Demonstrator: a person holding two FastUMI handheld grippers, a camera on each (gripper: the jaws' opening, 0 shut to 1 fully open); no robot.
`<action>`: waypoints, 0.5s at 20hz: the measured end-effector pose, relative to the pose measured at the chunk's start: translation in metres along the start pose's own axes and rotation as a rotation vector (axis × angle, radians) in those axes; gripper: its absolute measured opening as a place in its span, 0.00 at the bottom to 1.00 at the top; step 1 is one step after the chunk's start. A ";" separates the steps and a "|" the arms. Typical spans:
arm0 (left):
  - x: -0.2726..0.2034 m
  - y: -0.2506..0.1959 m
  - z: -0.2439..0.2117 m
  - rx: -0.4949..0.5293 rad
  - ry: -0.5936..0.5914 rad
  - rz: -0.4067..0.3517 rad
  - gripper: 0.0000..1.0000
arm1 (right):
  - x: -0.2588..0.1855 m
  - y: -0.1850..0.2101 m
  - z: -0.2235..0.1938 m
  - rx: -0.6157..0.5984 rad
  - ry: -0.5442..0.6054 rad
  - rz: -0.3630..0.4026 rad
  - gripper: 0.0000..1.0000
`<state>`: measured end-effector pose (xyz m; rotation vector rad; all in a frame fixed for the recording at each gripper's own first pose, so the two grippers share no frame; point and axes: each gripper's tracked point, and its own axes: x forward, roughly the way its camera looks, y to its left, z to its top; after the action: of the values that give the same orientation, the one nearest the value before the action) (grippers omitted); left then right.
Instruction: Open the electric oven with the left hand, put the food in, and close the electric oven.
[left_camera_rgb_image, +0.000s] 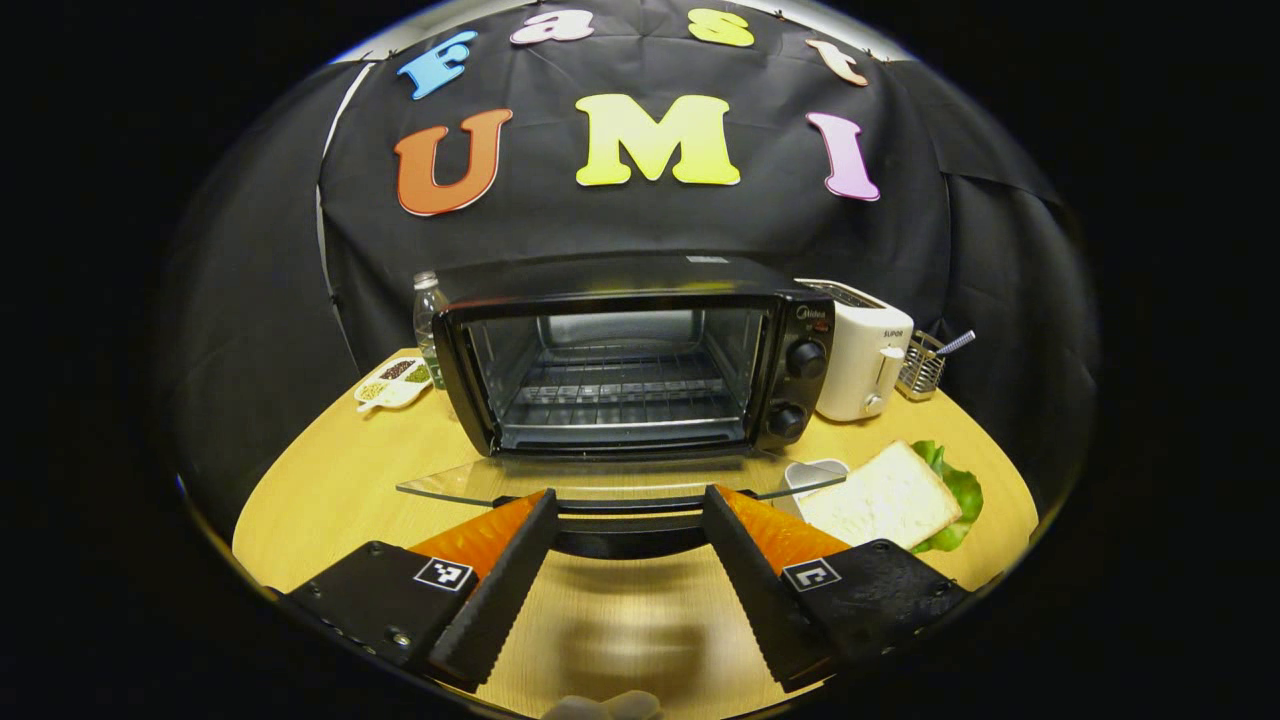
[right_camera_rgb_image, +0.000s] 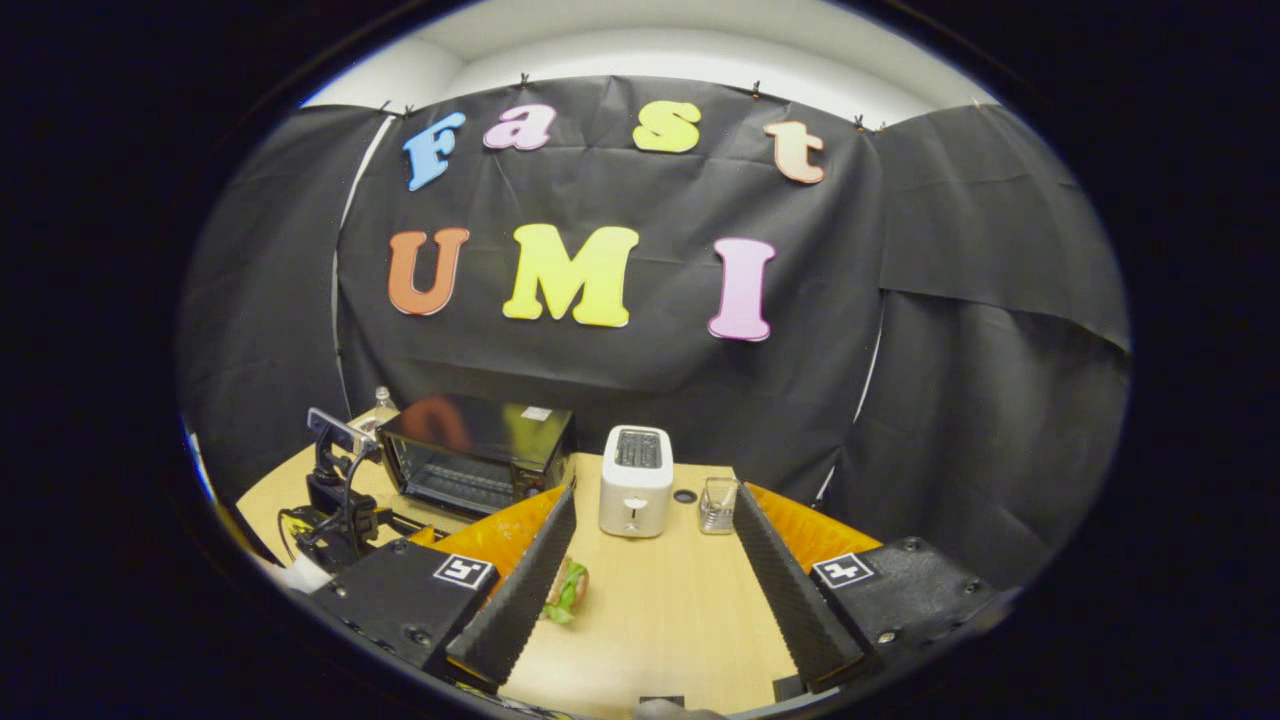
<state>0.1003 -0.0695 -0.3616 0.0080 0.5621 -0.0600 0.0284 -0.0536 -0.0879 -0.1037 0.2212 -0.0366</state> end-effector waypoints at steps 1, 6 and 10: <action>-0.001 0.000 -0.007 -0.004 0.012 -0.001 0.97 | 0.000 0.001 -0.003 0.001 0.007 0.002 0.93; 0.001 -0.002 -0.043 0.001 0.090 -0.005 0.96 | 0.005 0.002 -0.019 0.012 0.041 0.002 1.00; 0.014 -0.005 -0.081 -0.043 0.219 -0.009 0.95 | 0.009 -0.001 -0.028 0.008 0.061 -0.005 1.00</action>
<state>0.0691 -0.0733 -0.4373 -0.0296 0.7828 -0.0558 0.0312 -0.0578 -0.1167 -0.0953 0.2818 -0.0458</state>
